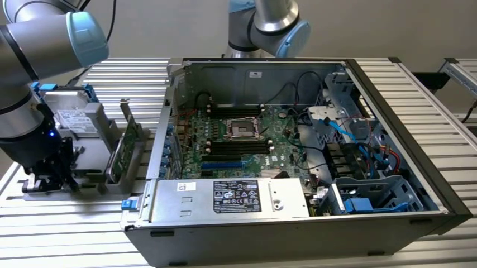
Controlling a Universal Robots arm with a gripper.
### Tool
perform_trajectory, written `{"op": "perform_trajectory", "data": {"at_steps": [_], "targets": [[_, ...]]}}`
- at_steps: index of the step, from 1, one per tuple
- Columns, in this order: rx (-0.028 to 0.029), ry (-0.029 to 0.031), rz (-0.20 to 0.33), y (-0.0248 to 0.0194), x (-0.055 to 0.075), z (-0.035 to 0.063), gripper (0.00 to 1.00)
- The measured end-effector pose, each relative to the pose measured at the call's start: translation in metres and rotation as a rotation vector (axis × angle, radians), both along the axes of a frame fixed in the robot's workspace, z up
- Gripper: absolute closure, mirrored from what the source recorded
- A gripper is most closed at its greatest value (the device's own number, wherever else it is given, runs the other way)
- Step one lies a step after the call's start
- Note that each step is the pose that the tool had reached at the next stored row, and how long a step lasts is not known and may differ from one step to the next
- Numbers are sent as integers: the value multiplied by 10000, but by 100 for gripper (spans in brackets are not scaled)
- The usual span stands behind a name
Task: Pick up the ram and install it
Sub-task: 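Pick up the ram and move it above insertion slot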
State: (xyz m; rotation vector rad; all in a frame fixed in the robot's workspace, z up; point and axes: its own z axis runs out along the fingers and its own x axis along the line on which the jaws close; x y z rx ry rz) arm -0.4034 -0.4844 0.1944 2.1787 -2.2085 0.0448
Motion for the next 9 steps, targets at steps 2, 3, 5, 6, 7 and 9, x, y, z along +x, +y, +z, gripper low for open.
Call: {"op": "perform_trajectory", "data": {"at_steps": [2,3,5,6,7,9], "targets": [[0,0,0,0,0,0,87],[0,0,0,0,0,0,87],[0,0,0,0,0,0,87],[0,0,0,0,0,0,87],[2,-2,0,0,0,2,87],[1,0,0,0,0,15,87]]}}
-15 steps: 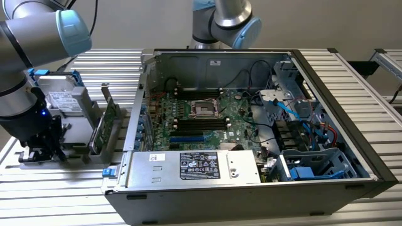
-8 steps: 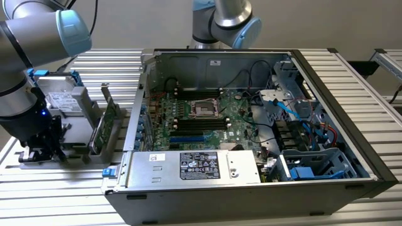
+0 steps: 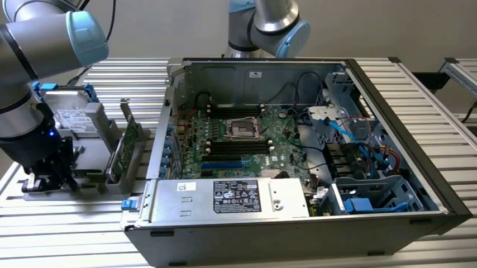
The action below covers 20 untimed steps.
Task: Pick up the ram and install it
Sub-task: 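Pick up the ram and move it above insertion slot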
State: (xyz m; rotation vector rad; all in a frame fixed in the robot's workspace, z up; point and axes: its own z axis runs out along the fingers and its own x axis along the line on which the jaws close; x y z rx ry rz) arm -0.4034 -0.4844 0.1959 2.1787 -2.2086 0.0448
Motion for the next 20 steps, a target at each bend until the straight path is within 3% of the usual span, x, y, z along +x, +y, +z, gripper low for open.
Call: {"op": "perform_trajectory", "data": {"at_steps": [11,20], "targets": [[9,0,0,0,7,123,87],[15,0,0,0,16,291,87]]}}
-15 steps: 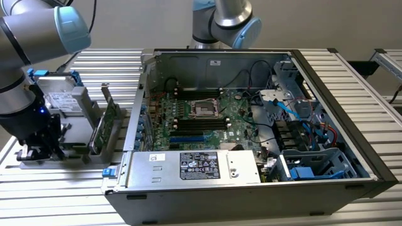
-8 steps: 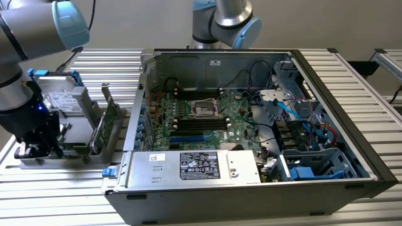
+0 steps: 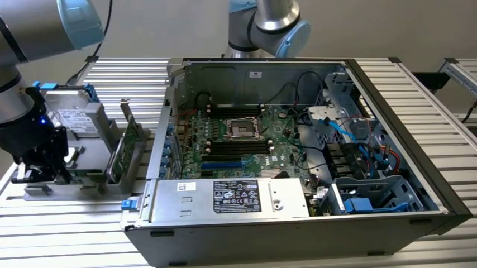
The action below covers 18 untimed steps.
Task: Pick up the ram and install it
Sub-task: 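Pick up the ram and move it above insertion slot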
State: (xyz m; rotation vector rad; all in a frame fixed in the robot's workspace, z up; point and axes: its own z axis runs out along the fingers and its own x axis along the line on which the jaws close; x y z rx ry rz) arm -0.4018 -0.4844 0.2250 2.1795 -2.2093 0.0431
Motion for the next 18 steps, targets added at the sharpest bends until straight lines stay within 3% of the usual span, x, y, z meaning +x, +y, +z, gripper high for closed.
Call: {"op": "perform_trajectory", "data": {"at_steps": [11,18], "targets": [[11,12,1,0,48,326,87],[37,14,0,1,191,534,87]]}}
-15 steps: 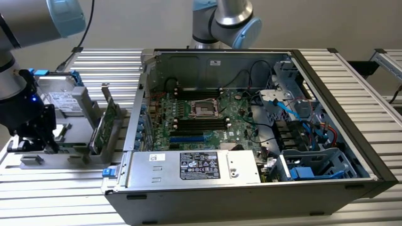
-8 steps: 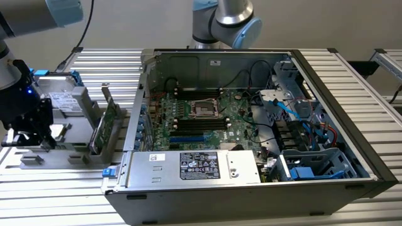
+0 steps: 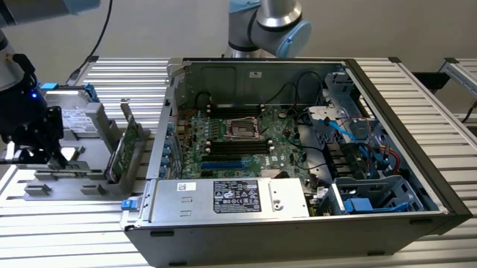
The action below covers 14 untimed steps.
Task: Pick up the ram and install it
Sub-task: 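Pick up the ram and move it above insertion slot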
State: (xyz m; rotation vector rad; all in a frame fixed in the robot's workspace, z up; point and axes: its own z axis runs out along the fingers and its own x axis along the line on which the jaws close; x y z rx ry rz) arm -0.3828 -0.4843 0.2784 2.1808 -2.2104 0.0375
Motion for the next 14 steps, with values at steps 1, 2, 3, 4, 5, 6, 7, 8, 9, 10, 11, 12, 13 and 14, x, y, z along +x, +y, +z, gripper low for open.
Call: {"op": "perform_trajectory", "data": {"at_steps": [1,2,3,4,5,6,7,8,9,10,11,12,13,14], "targets": [[3,1,-1,1,31,30,87],[6,-1,-1,1,64,61,87],[8,-1,0,2,98,94,87],[10,-1,0,3,131,128,87],[12,-1,1,3,162,160,87],[12,0,1,4,196,197,87],[13,0,0,5,226,229,87],[14,-1,0,5,259,264,87],[16,-1,0,6,292,299,87],[16,0,-1,7,323,332,87],[17,0,-1,8,357,368,87],[19,-1,-1,8,388,401,87],[20,0,0,9,421,436,87],[20,1,0,10,452,470,87]]}}
